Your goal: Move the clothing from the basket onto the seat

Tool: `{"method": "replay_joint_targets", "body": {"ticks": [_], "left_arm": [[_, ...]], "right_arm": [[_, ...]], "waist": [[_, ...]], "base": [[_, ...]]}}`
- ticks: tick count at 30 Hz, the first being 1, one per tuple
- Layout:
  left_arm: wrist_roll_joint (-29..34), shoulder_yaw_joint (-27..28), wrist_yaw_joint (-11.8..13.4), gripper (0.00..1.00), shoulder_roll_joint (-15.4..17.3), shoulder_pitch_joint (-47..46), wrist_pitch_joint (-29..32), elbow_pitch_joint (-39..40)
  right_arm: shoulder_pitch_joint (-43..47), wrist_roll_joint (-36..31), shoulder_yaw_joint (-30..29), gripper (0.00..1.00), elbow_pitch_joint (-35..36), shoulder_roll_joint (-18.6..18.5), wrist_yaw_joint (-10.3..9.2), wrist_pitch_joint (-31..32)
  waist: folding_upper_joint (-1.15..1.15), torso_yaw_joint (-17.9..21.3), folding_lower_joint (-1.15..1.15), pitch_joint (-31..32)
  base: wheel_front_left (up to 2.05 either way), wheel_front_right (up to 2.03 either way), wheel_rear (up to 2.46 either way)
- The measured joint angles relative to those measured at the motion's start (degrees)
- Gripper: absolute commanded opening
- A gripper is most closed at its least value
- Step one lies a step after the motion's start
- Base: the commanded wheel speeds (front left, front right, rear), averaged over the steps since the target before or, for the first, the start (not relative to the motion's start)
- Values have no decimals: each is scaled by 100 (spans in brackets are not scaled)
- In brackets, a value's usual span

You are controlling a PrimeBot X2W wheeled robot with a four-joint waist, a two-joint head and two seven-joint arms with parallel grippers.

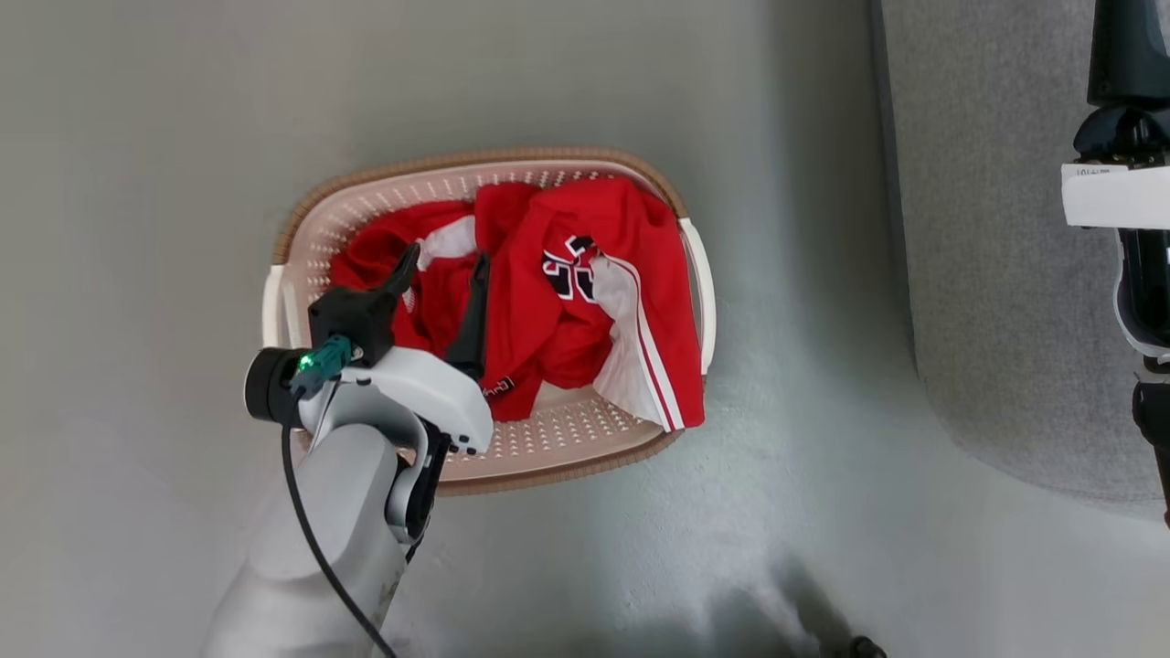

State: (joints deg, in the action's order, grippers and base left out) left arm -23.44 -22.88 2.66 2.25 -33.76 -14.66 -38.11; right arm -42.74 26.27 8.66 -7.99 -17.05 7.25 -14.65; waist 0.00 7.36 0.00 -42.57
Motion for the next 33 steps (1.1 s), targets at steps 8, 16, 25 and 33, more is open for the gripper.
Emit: {"method": "replay_joint_targets", "body": {"ticks": [8, 16, 25, 33], "left_arm": [[-247, -526, -4, 100, 4, -565, 0, -812], [-286, -1388, 347, 100, -1, -1184, 0, -2016], [-125, -2442, 818, 100, 4, -1726, 470, -2884], [-108, -3071, 1054, 100, 5, -1841, 1203, -3069]], "right_arm": [[-79, 49, 80, 100, 111, -1, 0, -1], [-135, 70, 87, 100, 149, -1, 0, -1], [-135, 146, 112, 100, 148, 18, 0, -1], [-133, 151, 130, 100, 147, 55, 0, -1]], "waist": [[0, 147, 0, -345], [0, 169, 0, -492], [0, 183, 0, -517], [0, 197, 0, -483]], "base": [[0, 0, 0], [0, 0, 0], [0, 0, 0], [0, 0, 0]]}}
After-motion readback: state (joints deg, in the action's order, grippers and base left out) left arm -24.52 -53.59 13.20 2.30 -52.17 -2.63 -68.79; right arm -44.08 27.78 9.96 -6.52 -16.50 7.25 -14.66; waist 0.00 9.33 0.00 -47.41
